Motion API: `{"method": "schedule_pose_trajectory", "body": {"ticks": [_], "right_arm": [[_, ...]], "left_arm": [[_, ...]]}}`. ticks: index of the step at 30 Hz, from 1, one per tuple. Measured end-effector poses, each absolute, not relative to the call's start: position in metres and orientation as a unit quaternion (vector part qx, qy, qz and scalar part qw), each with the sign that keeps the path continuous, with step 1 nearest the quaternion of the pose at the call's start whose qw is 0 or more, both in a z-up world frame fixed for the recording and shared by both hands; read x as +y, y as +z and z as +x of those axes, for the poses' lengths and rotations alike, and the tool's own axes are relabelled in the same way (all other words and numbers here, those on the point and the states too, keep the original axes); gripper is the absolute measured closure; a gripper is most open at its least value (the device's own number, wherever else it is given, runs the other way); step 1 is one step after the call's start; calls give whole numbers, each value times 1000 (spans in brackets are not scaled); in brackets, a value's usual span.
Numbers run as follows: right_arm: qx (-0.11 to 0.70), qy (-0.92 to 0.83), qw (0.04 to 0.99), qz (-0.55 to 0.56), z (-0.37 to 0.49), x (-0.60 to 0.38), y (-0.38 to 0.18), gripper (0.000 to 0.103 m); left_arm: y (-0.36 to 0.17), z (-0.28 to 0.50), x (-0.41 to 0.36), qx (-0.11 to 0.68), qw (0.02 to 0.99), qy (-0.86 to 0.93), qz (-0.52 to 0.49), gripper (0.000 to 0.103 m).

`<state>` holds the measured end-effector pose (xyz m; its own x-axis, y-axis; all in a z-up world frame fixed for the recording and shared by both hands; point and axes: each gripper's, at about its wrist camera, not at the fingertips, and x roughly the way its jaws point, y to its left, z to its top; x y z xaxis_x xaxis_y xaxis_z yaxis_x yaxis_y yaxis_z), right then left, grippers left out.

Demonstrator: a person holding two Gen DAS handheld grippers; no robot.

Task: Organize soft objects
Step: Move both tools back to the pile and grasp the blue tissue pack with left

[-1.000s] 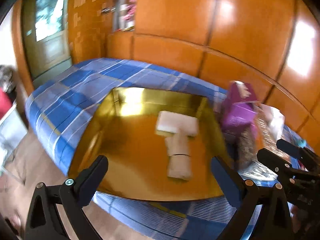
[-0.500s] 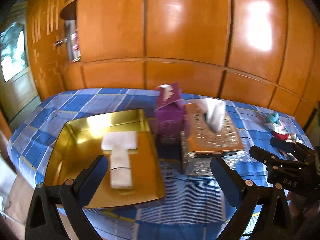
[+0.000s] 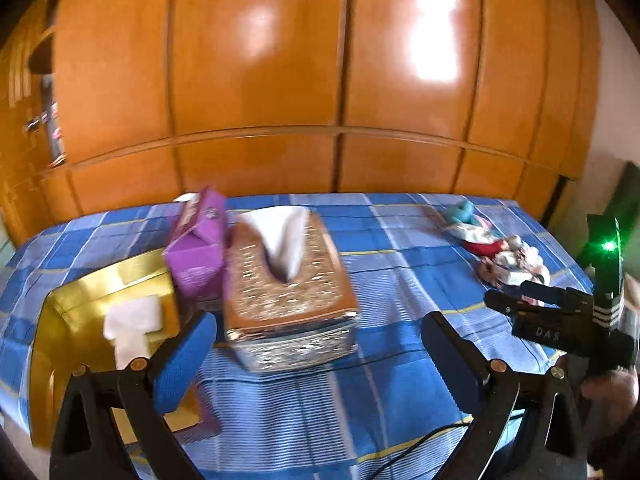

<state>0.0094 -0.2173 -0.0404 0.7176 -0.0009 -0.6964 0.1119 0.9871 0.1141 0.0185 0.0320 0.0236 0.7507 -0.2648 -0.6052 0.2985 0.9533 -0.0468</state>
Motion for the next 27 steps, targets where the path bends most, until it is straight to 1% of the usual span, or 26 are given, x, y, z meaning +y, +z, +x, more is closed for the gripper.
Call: {"method": "schedule_pose_trajectory", "body": {"ticks": [5, 13, 19, 24, 26, 27], "right_arm": [[384, -89, 913, 104, -13, -269, -48, 23], [386, -177, 884, 196, -44, -350, -61, 23], [386, -205, 875, 210, -60, -378, -66, 23], [387, -213, 871, 216, -67, -390, -69, 23], [389, -214, 870, 214, -69, -394, -70, 23], [389, -212, 871, 212, -69, -395, -70, 23]], "left_arm": [[25, 22, 1, 326, 925, -184, 61, 0], [21, 42, -52, 349, 904, -227, 97, 0], [8, 61, -108, 369, 875, -288, 125, 1], [-7, 72, -170, 378, 838, -363, 154, 13], [-13, 74, -201, 370, 820, -398, 179, 20], [-17, 75, -217, 369, 809, -415, 192, 22]]}}
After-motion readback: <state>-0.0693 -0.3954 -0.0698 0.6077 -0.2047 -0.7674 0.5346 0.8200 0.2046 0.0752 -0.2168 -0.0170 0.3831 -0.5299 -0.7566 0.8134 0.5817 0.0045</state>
